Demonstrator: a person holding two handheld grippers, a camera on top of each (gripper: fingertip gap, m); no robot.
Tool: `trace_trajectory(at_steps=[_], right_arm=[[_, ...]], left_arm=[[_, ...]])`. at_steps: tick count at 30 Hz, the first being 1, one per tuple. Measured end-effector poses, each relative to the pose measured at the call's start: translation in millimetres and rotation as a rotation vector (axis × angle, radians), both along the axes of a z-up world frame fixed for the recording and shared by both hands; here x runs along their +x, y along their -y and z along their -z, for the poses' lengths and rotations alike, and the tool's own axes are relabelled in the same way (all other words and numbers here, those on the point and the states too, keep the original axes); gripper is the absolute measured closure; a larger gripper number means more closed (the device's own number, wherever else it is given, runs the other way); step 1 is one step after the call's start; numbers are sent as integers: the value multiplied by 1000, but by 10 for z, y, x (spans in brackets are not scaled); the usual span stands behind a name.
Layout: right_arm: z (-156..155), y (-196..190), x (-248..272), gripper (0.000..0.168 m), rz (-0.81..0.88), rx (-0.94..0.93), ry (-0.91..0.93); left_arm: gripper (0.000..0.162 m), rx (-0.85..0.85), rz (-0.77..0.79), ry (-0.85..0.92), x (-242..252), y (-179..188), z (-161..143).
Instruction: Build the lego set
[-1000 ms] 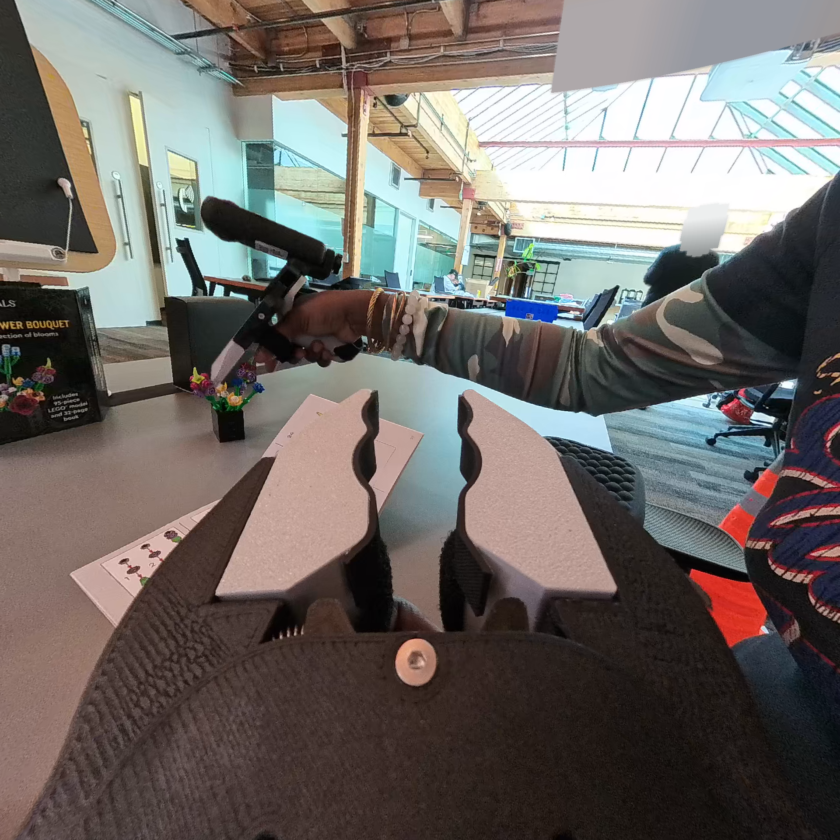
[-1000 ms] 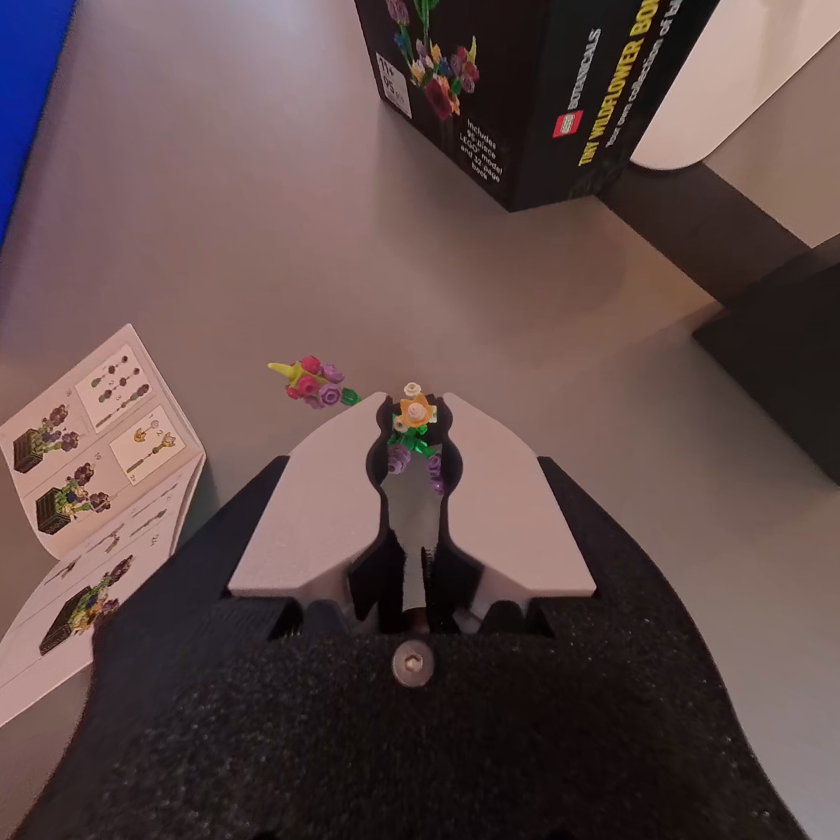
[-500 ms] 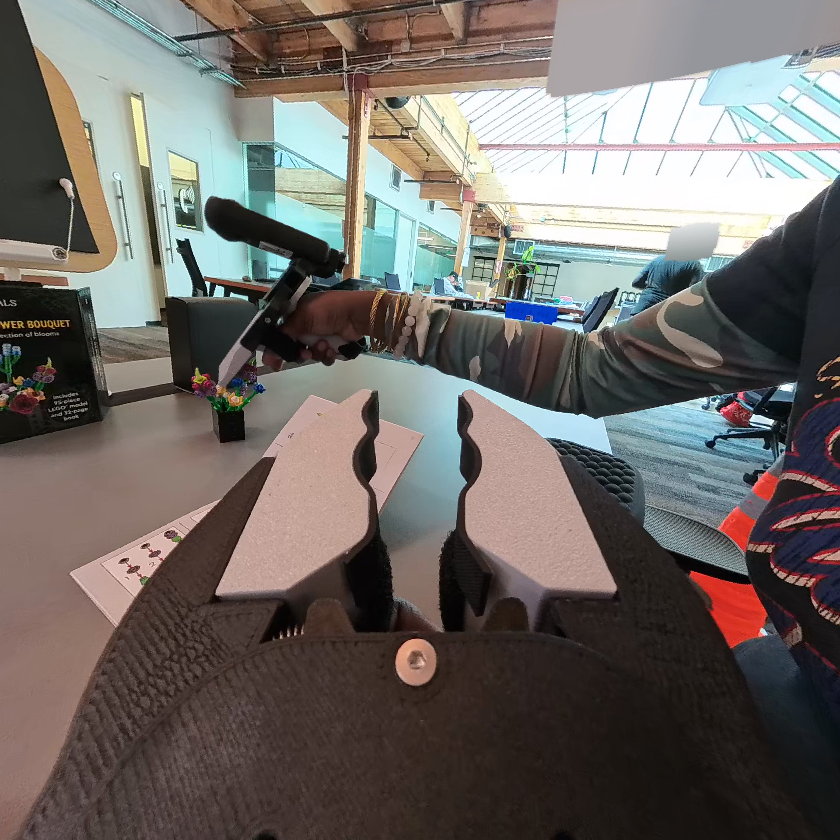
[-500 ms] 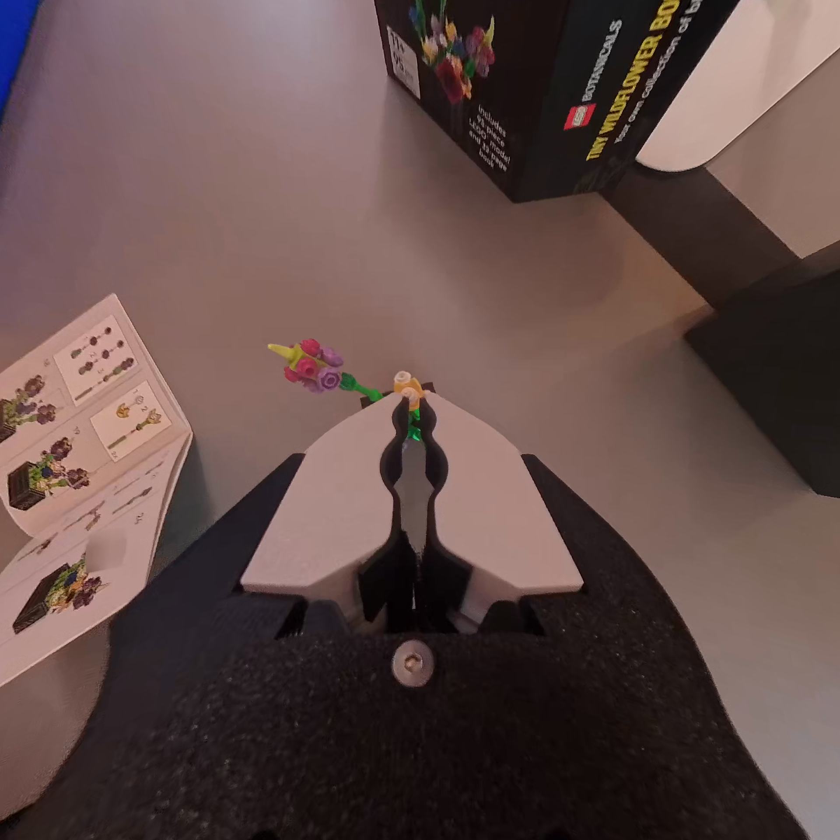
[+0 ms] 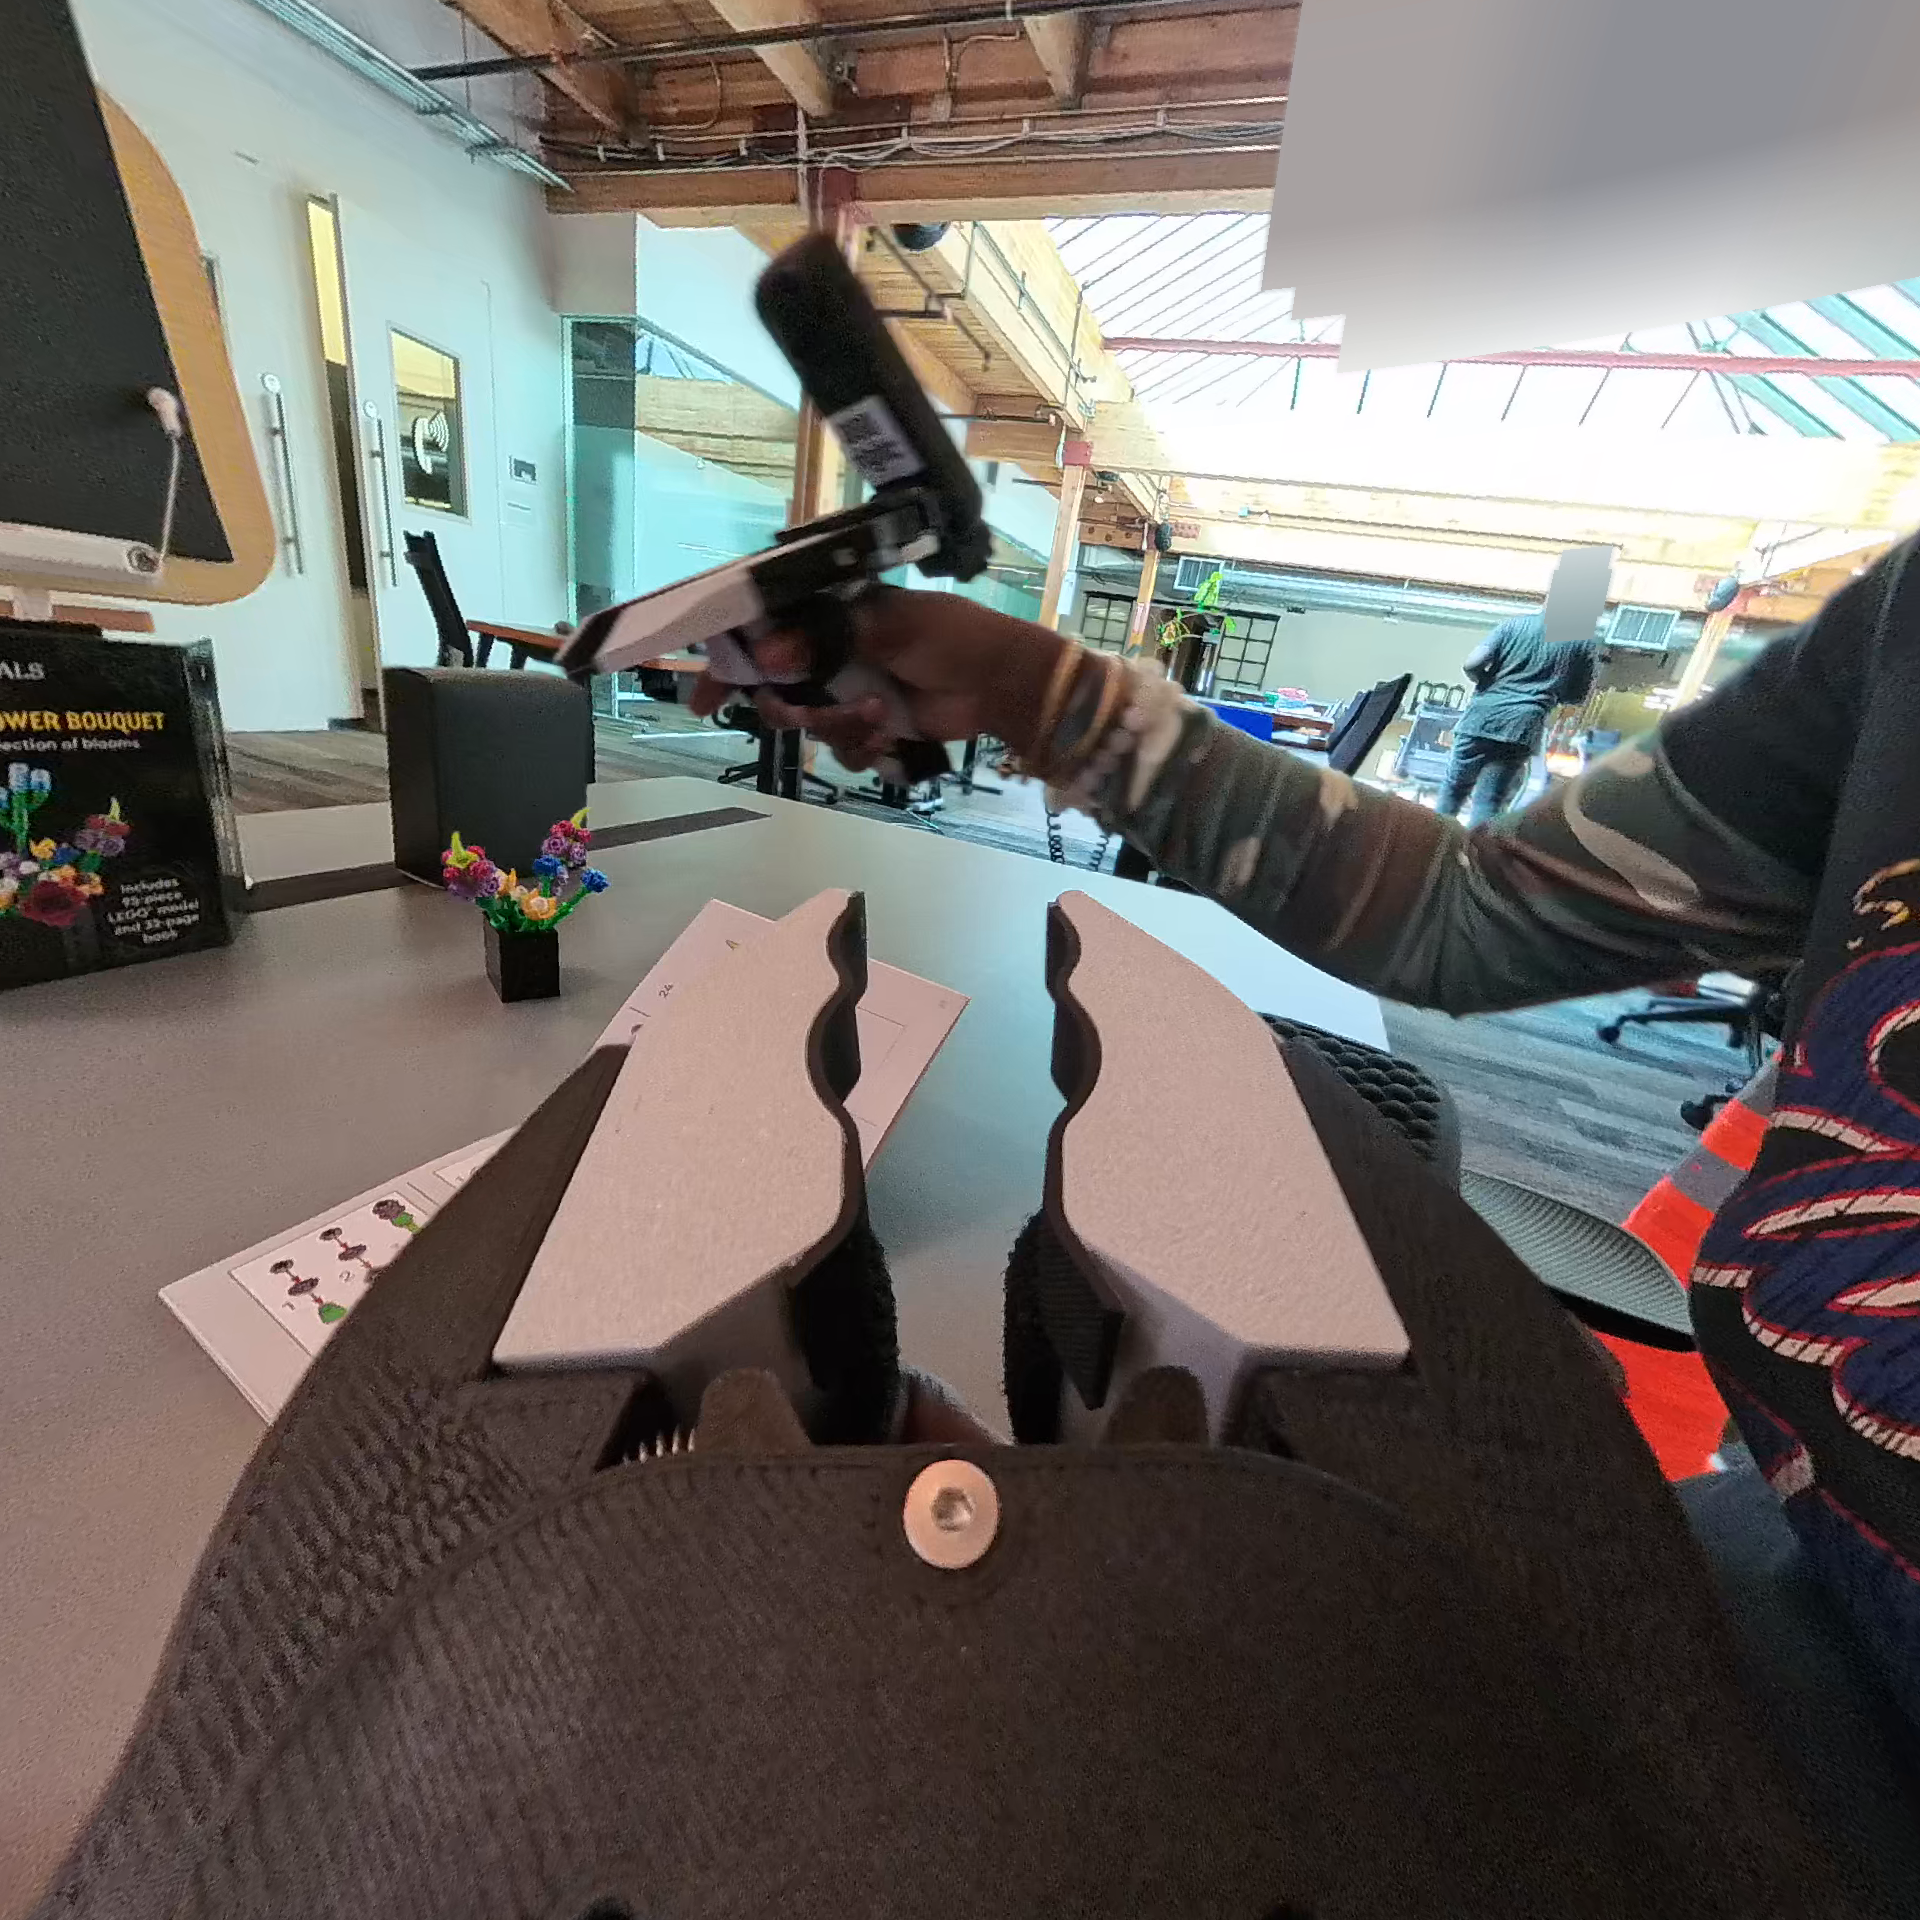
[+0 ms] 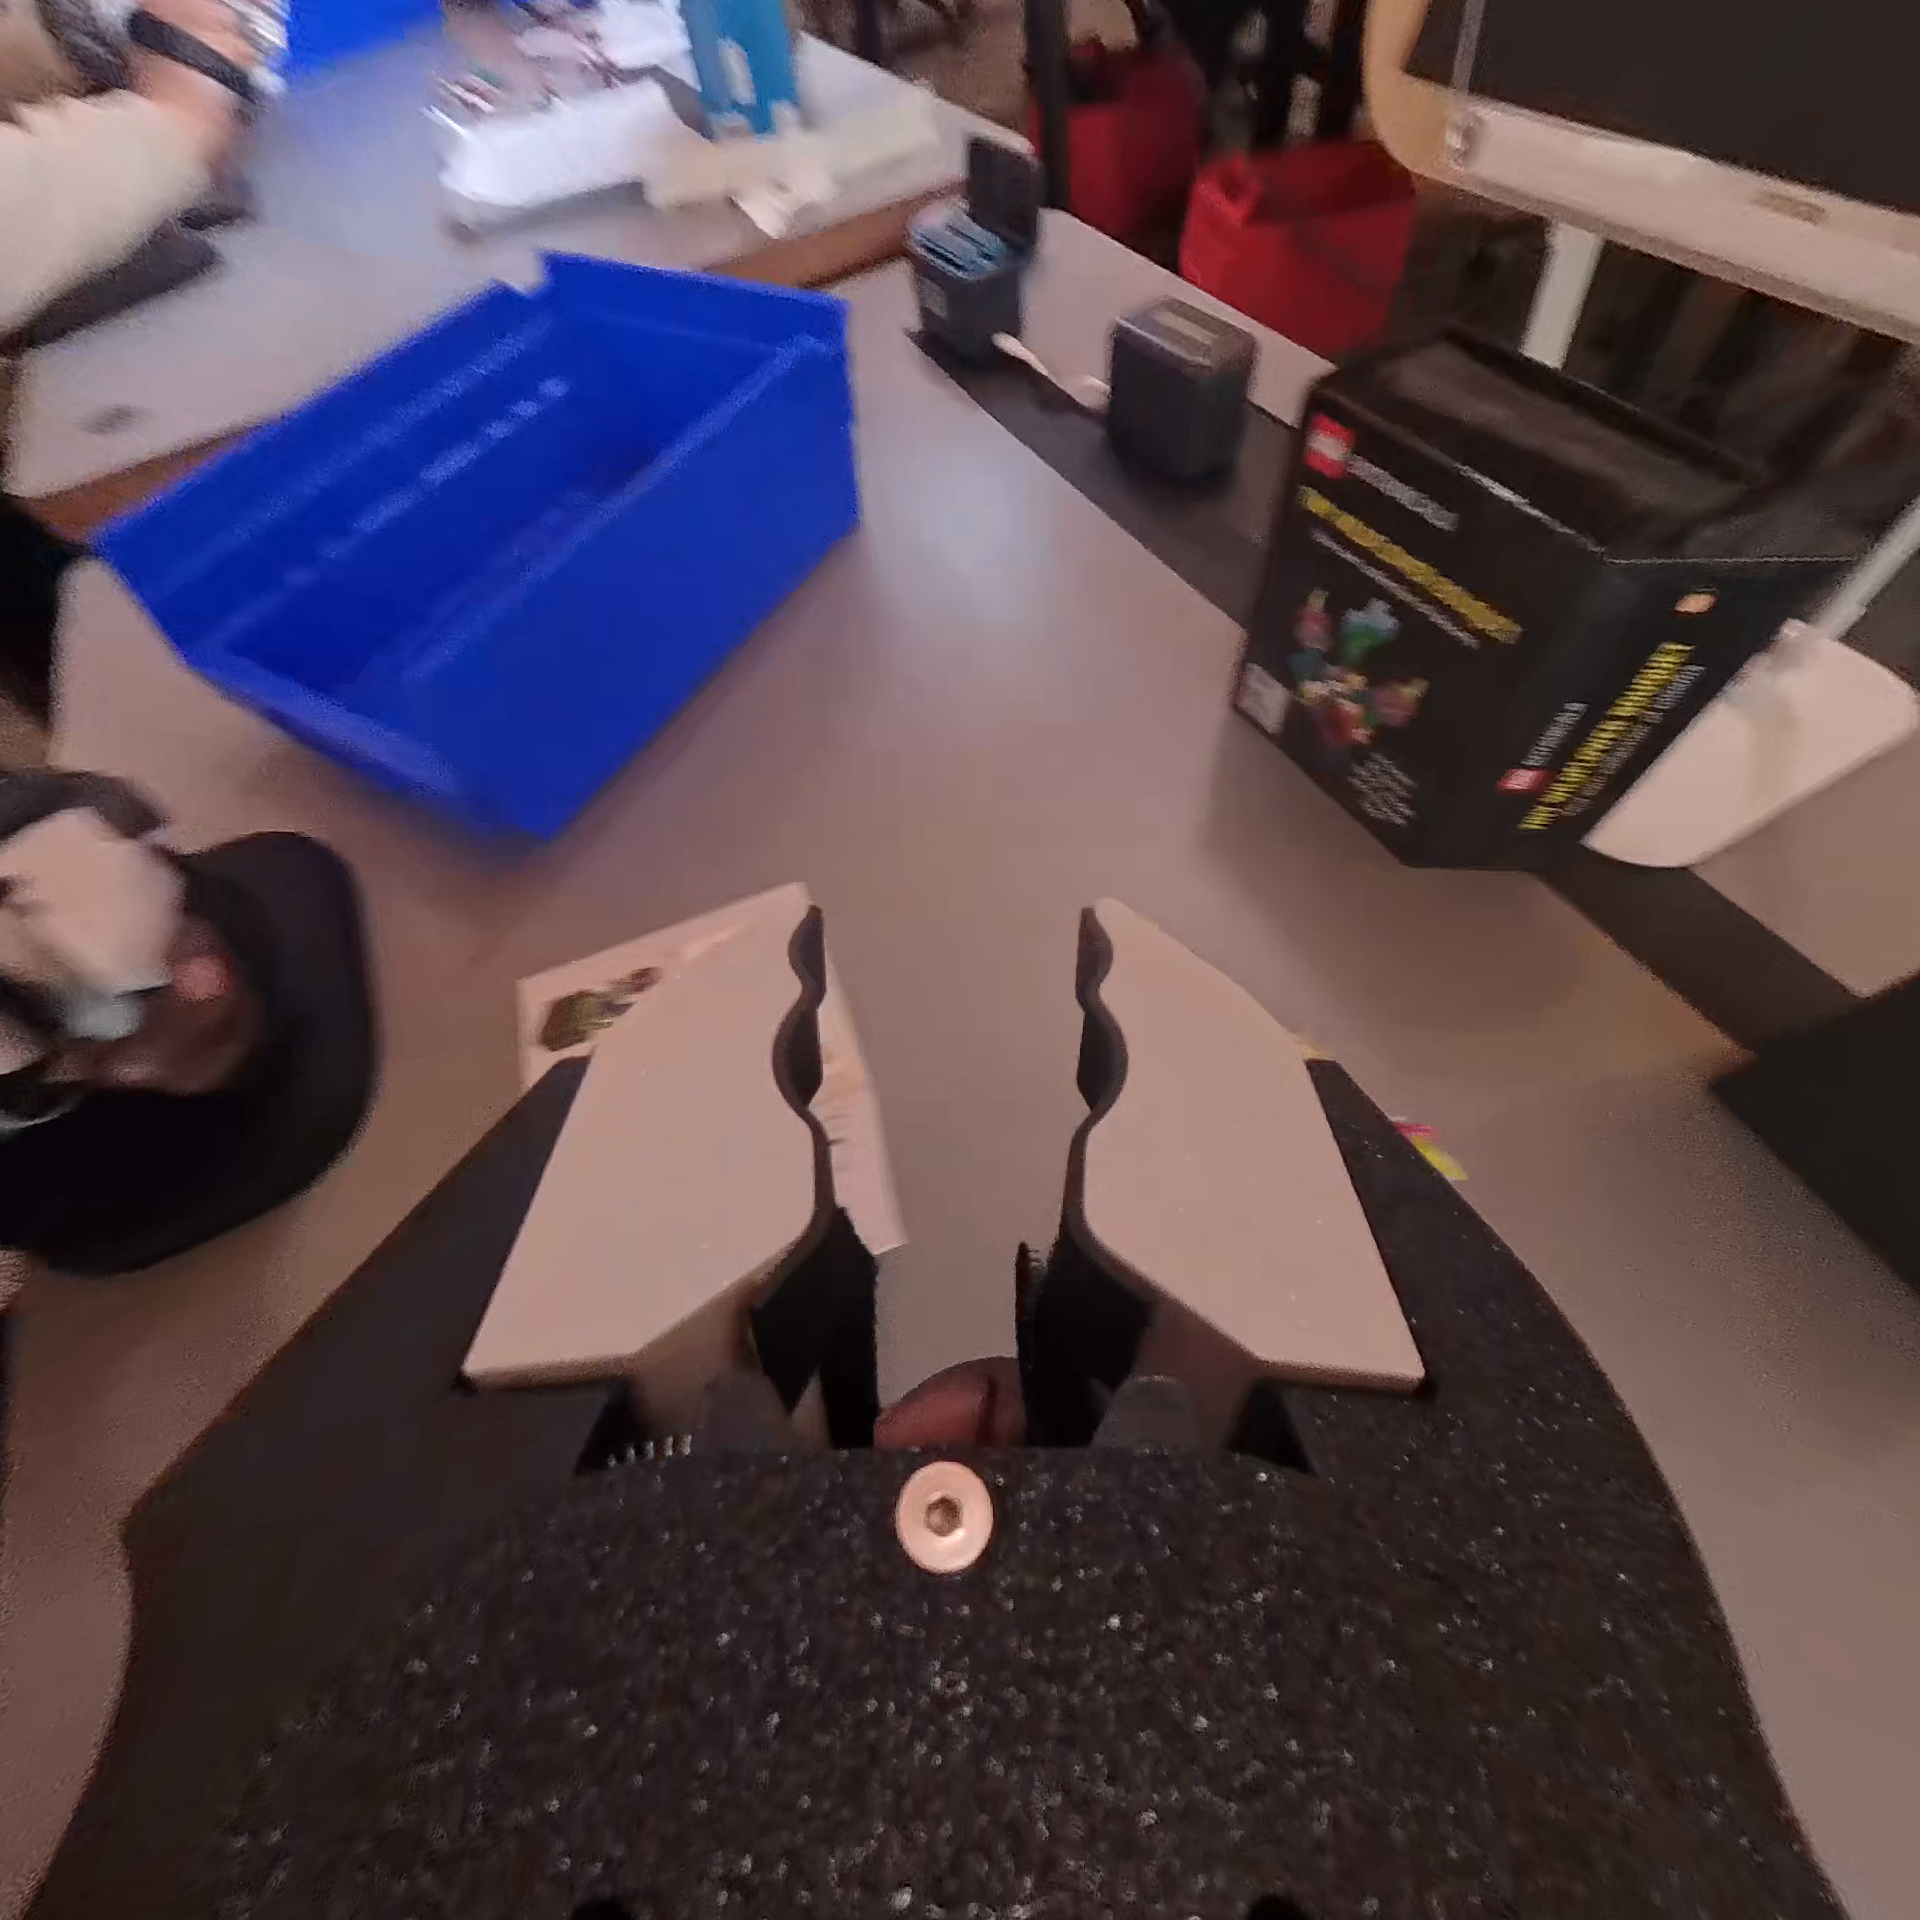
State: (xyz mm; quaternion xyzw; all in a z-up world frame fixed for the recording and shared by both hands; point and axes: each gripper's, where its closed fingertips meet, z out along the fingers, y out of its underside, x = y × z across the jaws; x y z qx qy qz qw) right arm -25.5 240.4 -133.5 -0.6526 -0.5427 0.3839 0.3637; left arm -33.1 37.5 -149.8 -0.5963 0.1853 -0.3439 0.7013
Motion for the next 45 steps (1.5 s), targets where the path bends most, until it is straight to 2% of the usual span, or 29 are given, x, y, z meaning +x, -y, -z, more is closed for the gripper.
trace_trajectory(at_steps=[3,5,7,9,12,15,18,23,30,33,39,42,45], right_arm=[[-45,464,137,118,-38,-32,-73],[13,742,231,120,-53,-31,-100],[150,989,293,126,-62,-19,-96],[399,1141,341,128,-41,12,-10],[794,1061,507,127,124,79,198],[802,1022,530,127,234,-17,112],[818,1077,456,131,230,-210,7],[983,1071,494,154,204,-238,60],[1095,951,693,154,246,-270,56],[1270,917,827,152,269,-249,168],[1310,889,887,148,281,-220,185],[1283,887,884,147,288,-220,156],[1255,891,885,147,285,-230,126]], left_arm=[[129,-67,0,-7,-72,-21,27],[129,-127,-38,-76,-188,-56,91],[129,-197,-109,-176,-369,-93,185],[128,-260,-172,-267,-551,-94,259],[128,-289,-236,-354,-730,-53,265],[128,-286,-287,-417,-831,-13,232],[128,-307,-284,-445,-848,21,238],[128,-386,-340,-485,-1030,99,212],[128,-534,-468,-683,-1676,377,35],[128,-593,-511,-766,-1941,403,-25],[128,-703,-470,-823,-2338,226,-72],[128,-761,-459,-841,-2578,59,9],[128,-817,-380,-821,-2667,-92,136]])
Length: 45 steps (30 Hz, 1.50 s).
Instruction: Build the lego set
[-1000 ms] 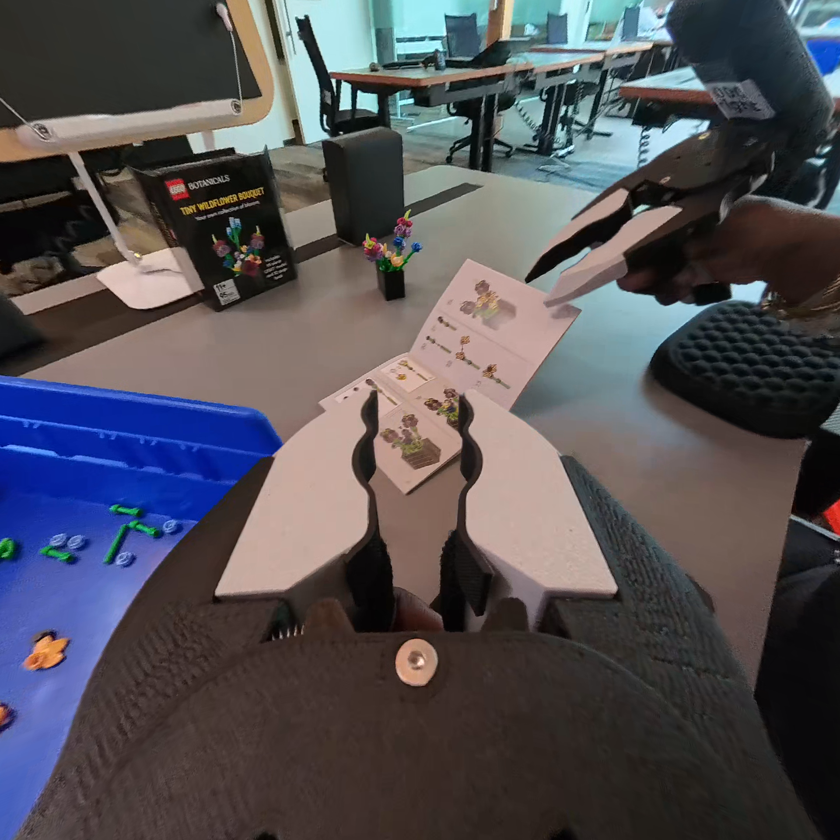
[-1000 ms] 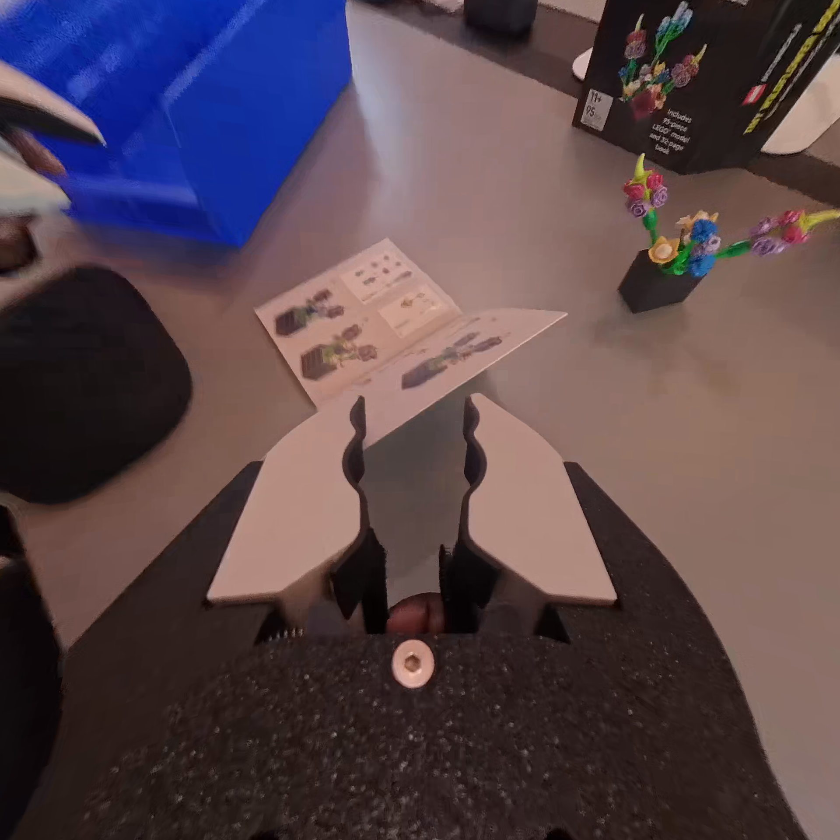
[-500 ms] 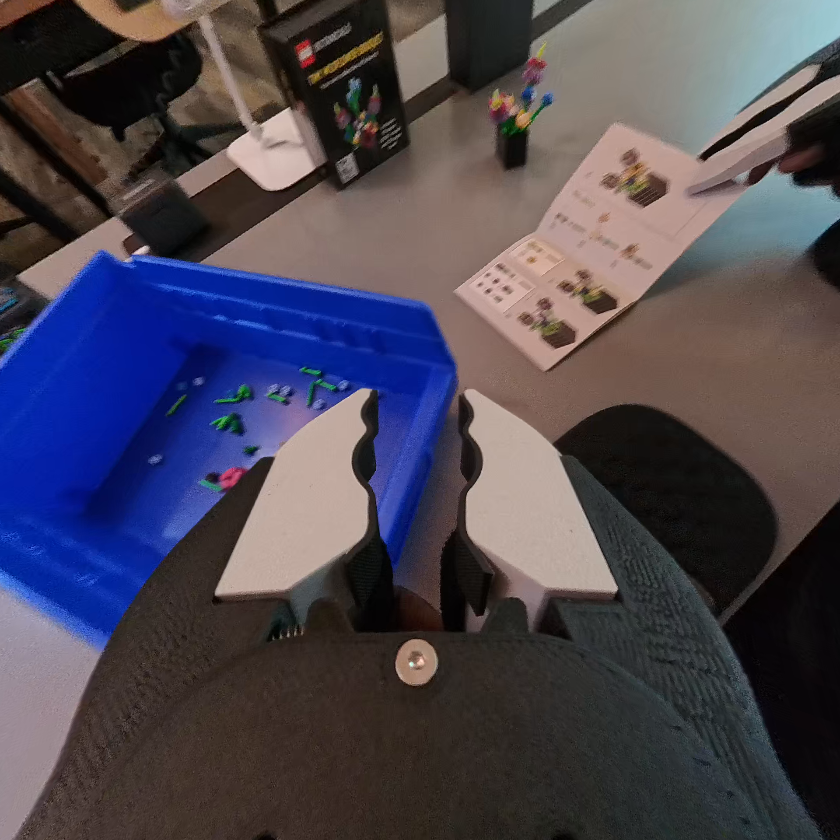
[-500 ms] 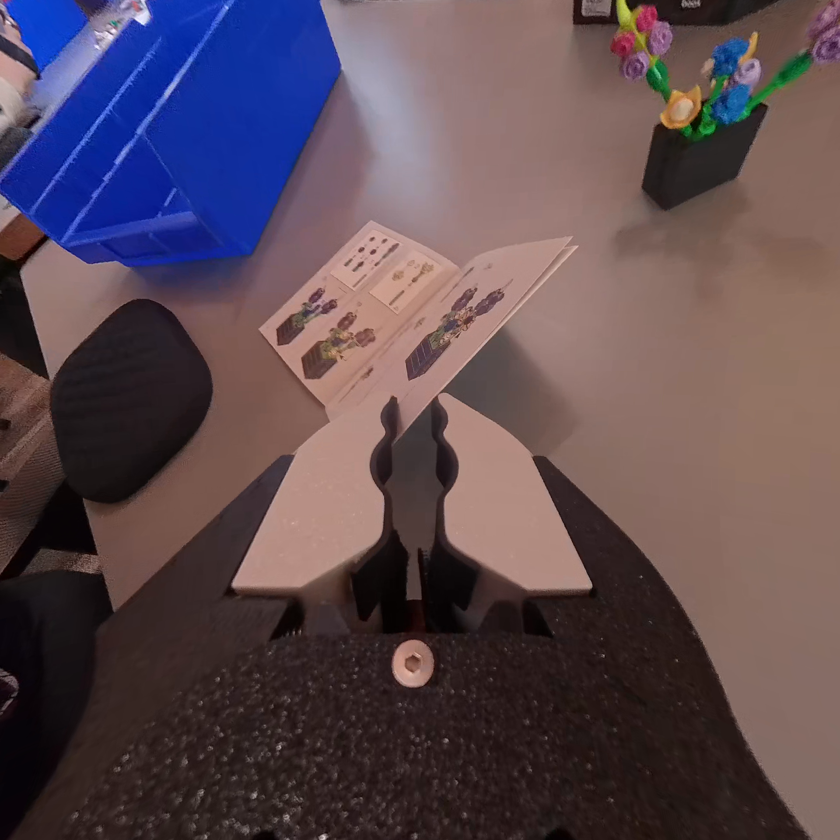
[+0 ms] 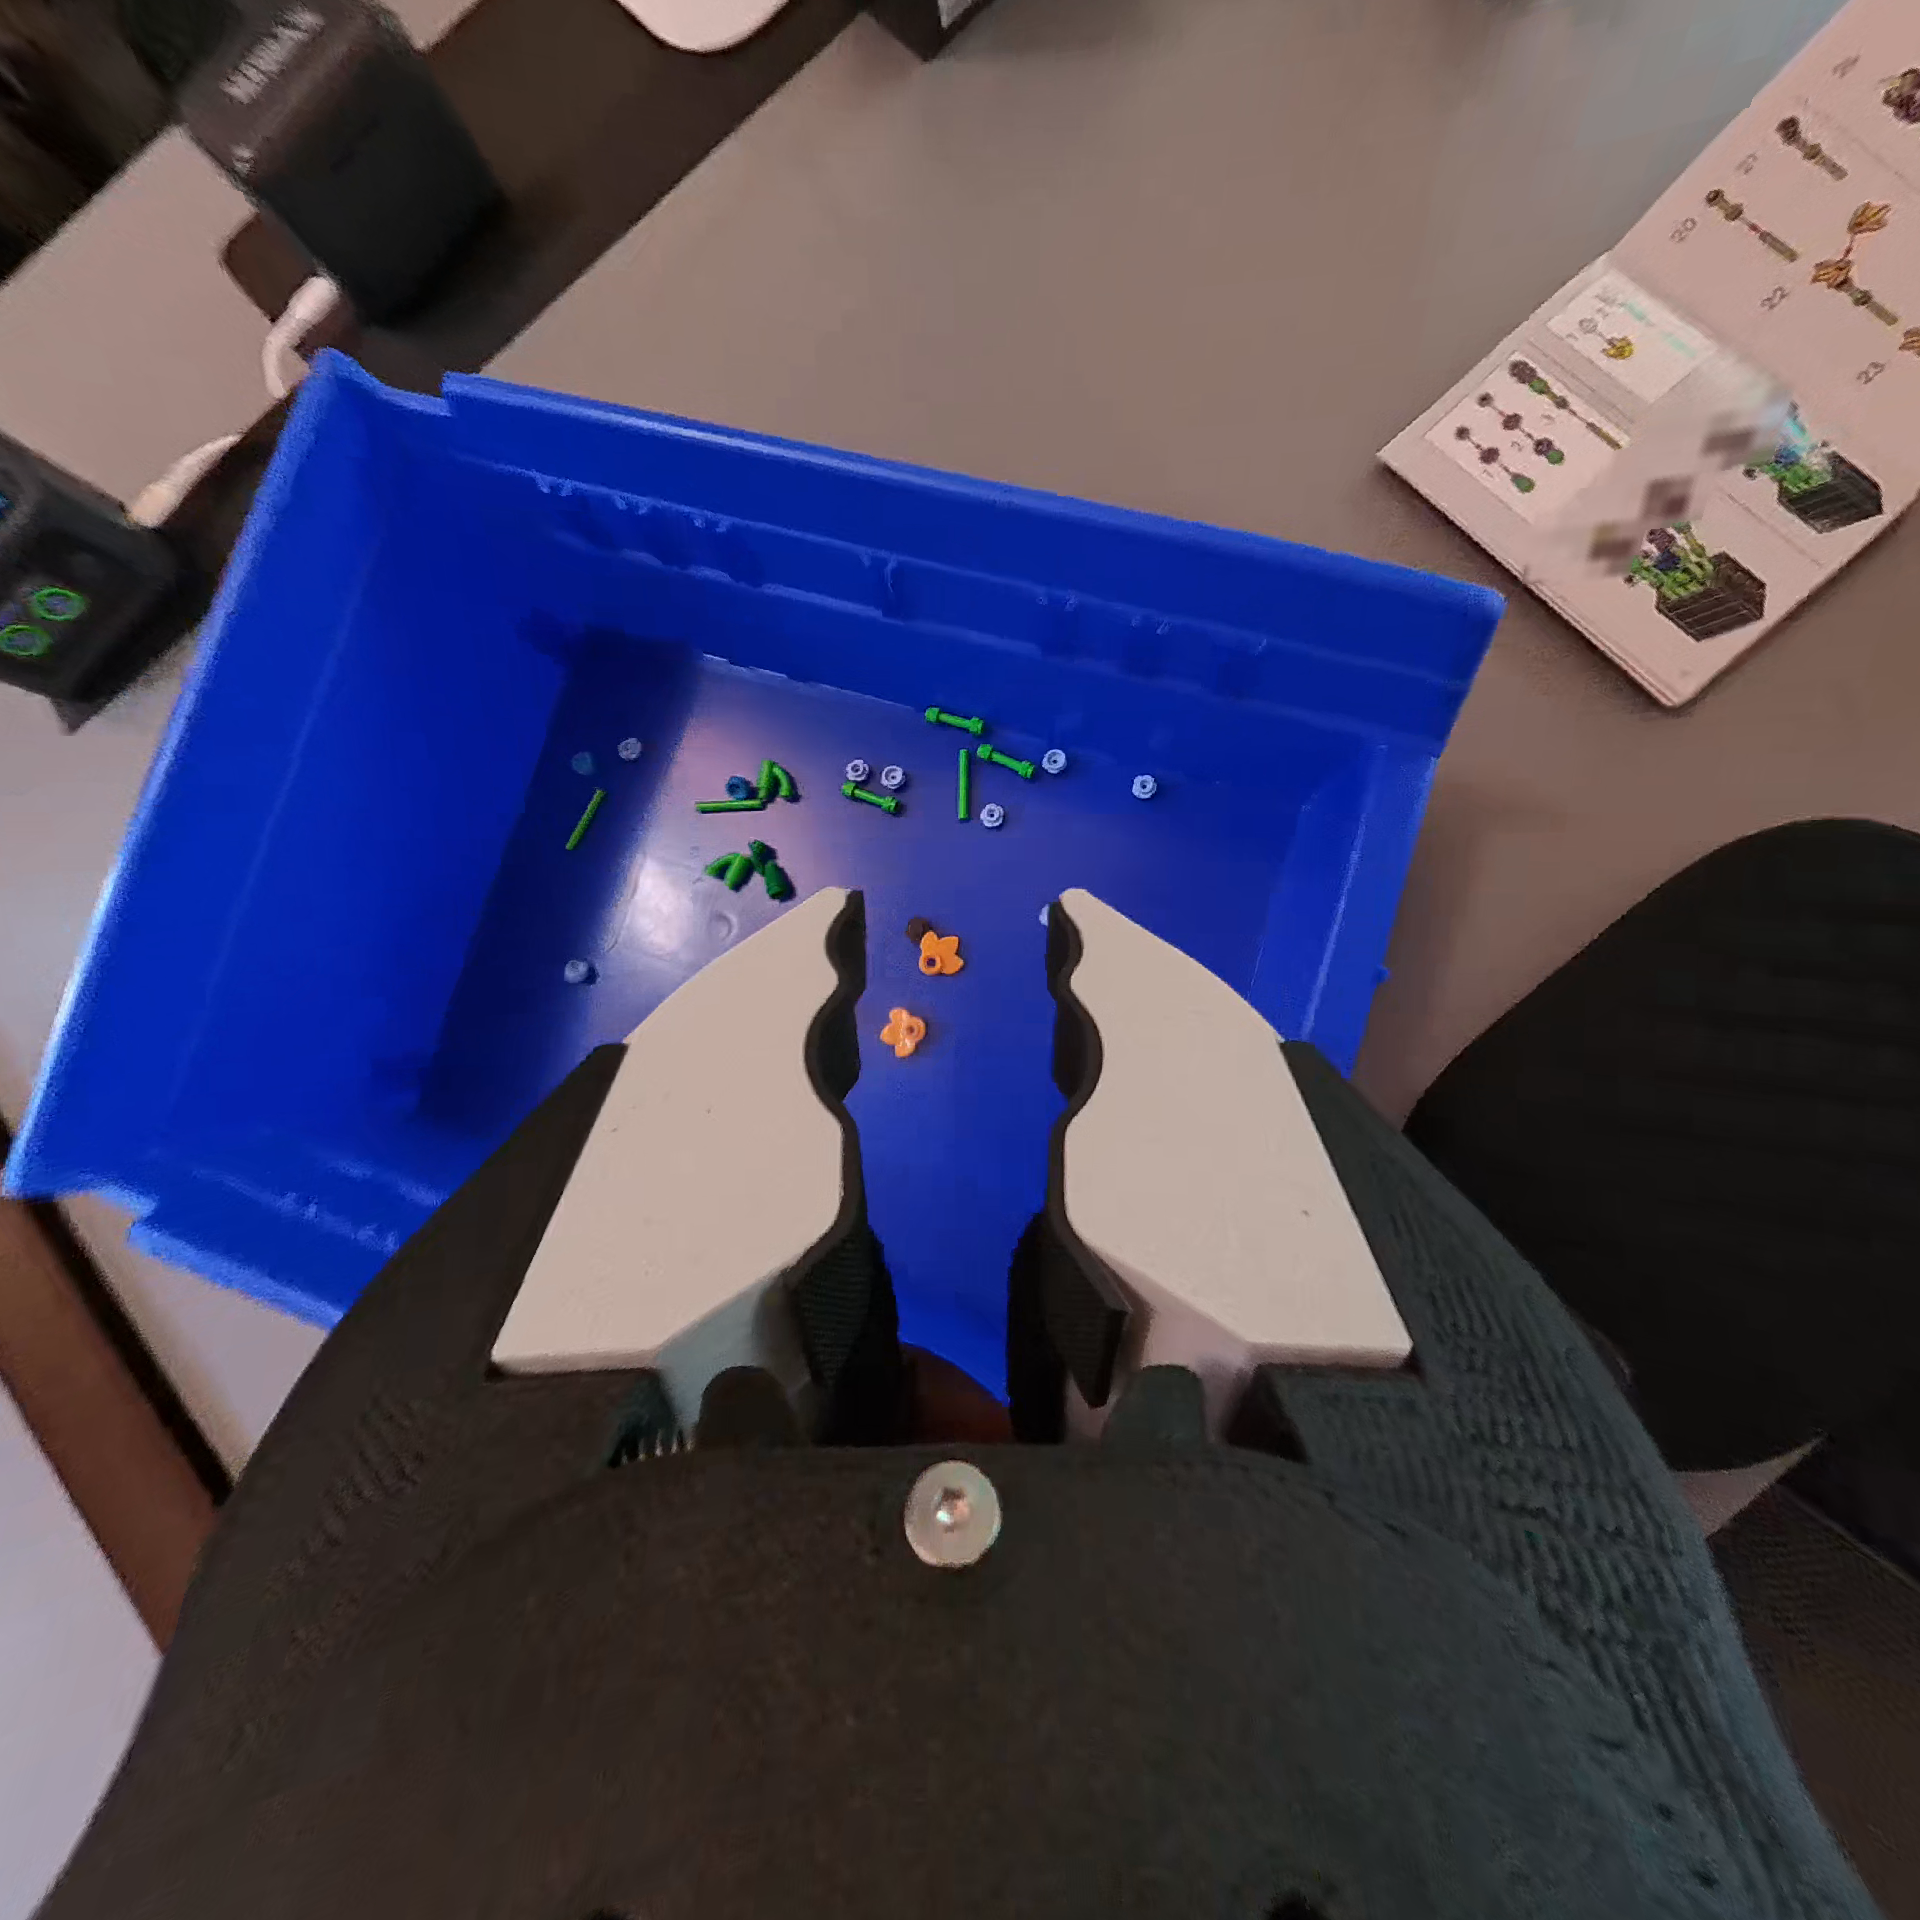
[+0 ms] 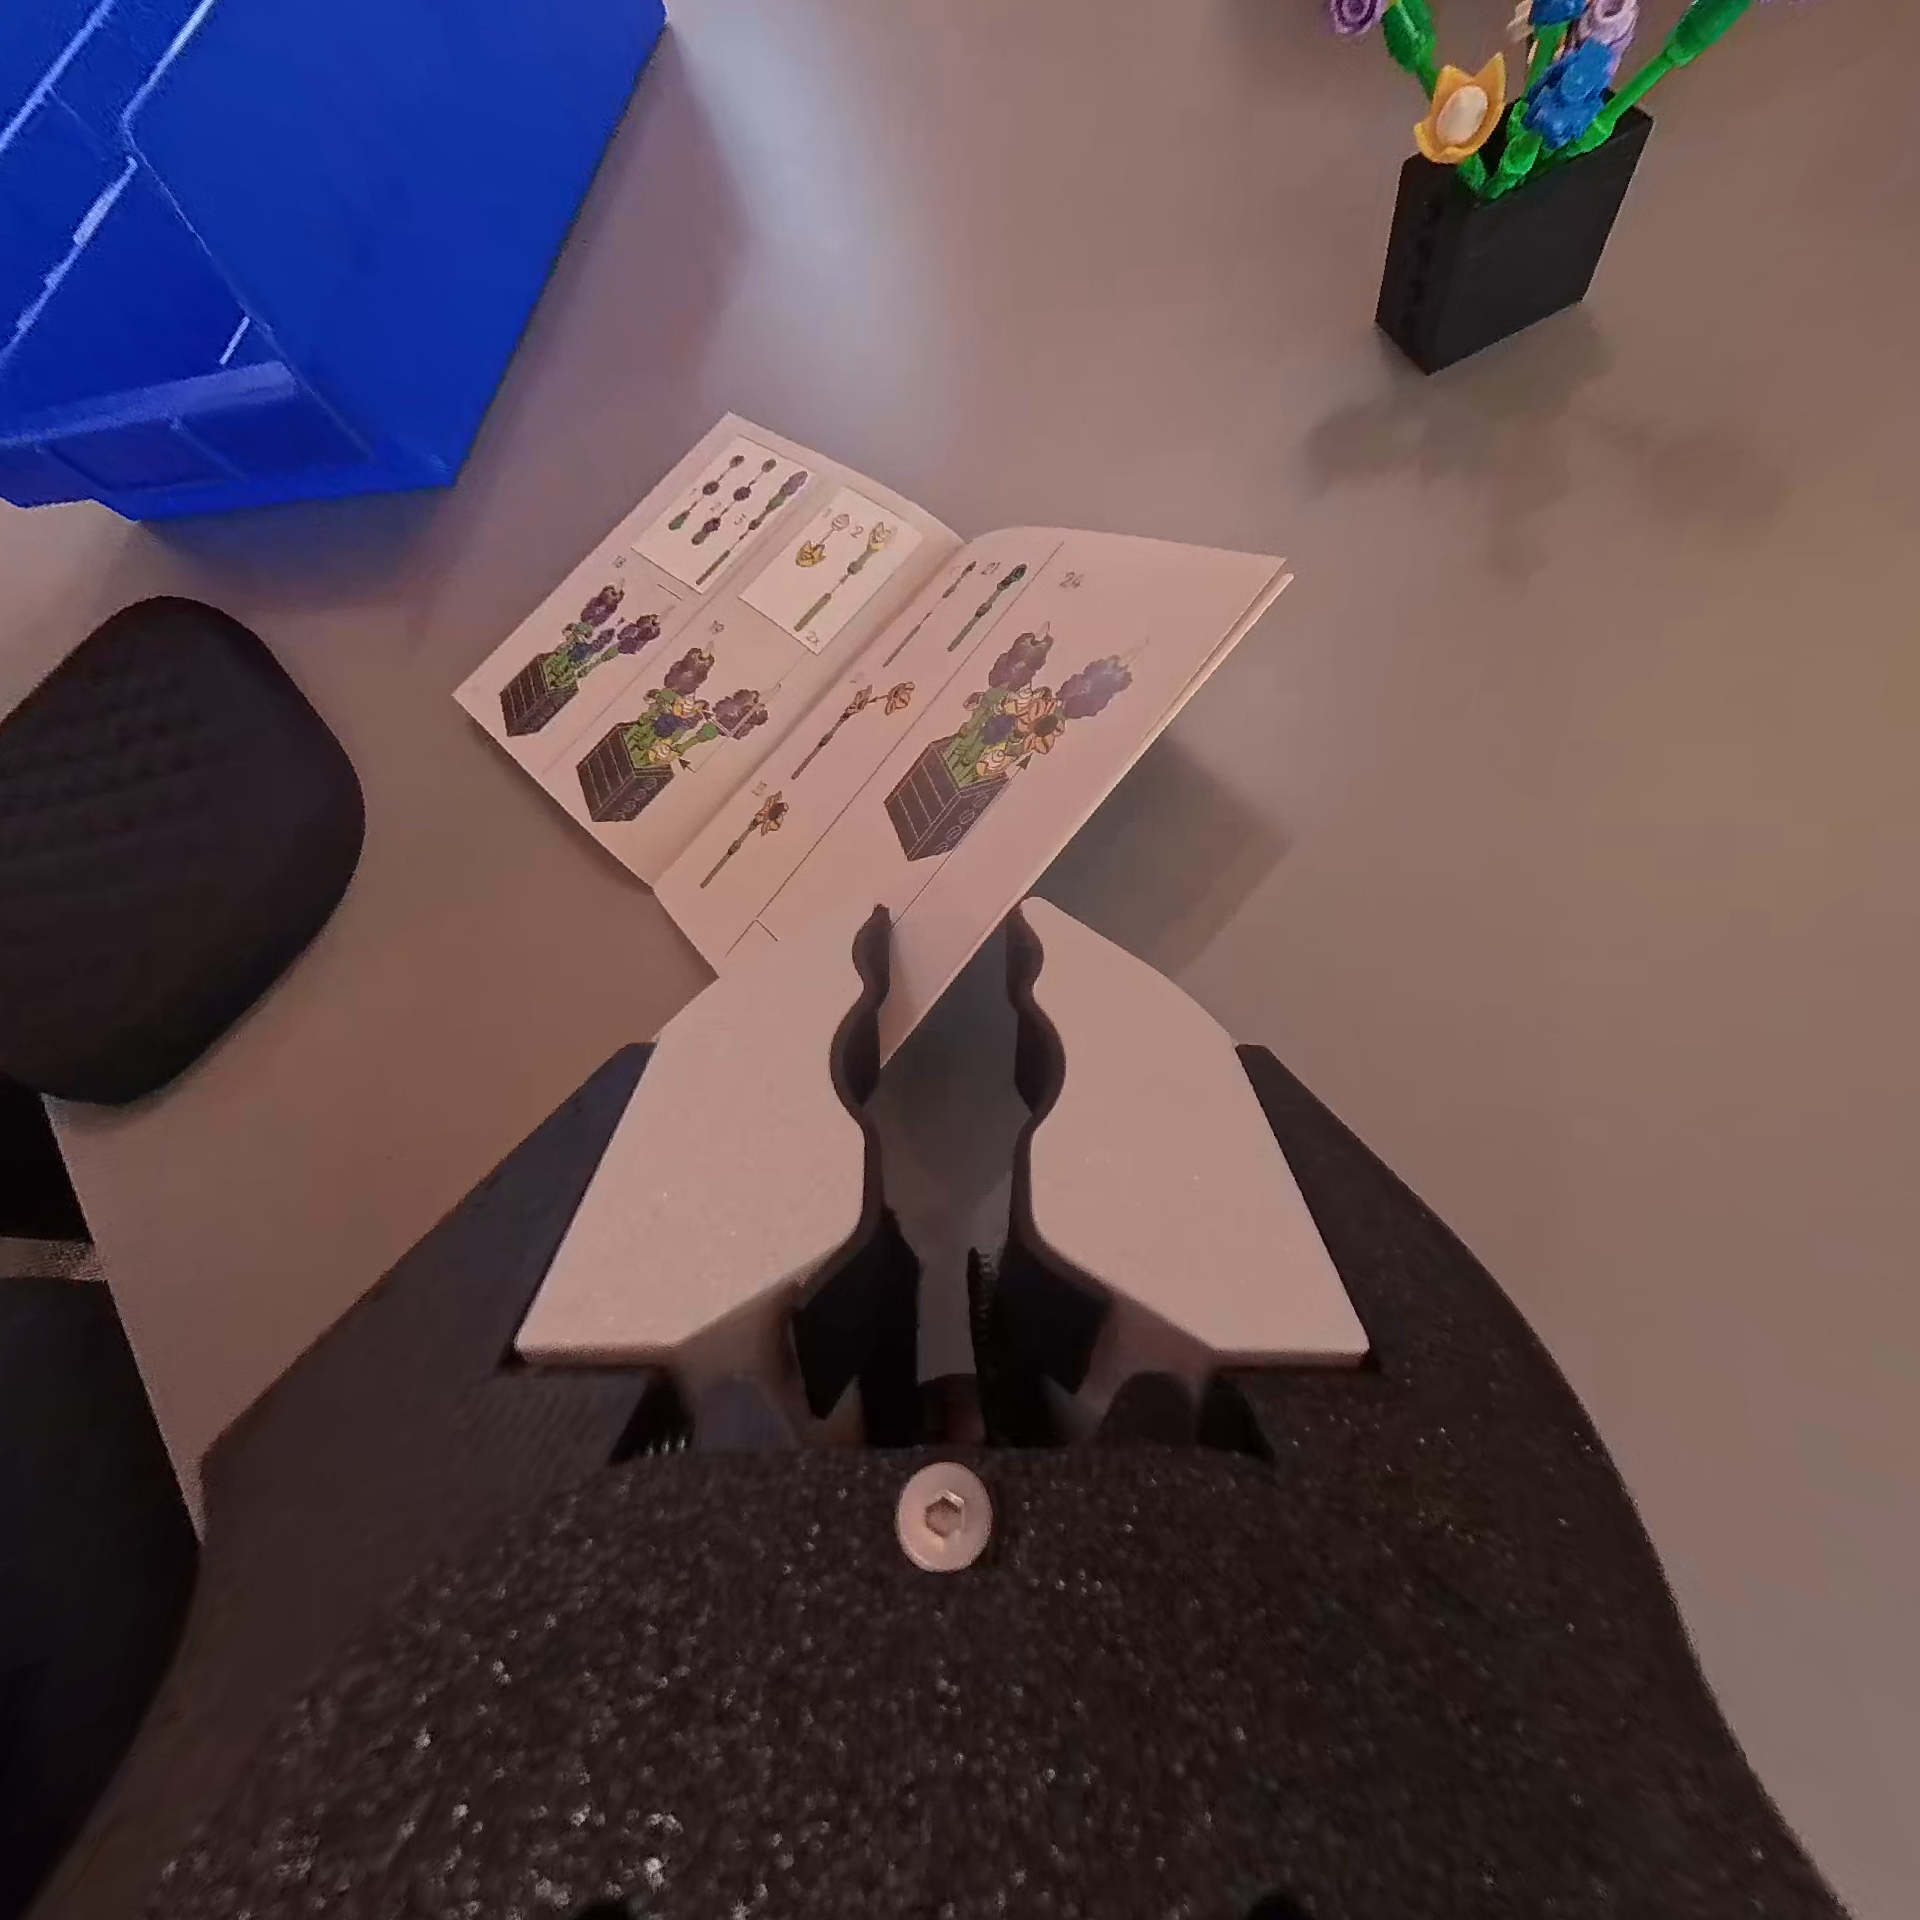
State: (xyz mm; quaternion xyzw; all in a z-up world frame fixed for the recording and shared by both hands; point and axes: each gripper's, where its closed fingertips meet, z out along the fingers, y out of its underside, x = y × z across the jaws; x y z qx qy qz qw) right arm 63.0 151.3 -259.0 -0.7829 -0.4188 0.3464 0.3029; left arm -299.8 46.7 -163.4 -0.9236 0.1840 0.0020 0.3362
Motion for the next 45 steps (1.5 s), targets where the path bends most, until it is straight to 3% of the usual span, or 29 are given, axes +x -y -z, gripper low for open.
trace_trajectory(at_steps=[6,12,19,26,28,45], right_arm=[[-49,-16,4,147,8,8,-38],[-111,-33,4,145,11,35,-76],[-307,-62,-1,144,20,104,-200],[-430,-92,43,144,44,106,-300],[-431,-100,48,144,49,98,-306],[-416,-109,47,145,52,105,-294]], left_arm=[[133,-53,114,-64,-89,-214,110],[133,-302,184,-176,-348,-216,529],[146,-155,214,-219,-457,-704,683],[145,-292,447,9,33,-586,927],[145,-293,486,-11,107,-554,980],[137,-310,498,-86,228,-594,1179]])
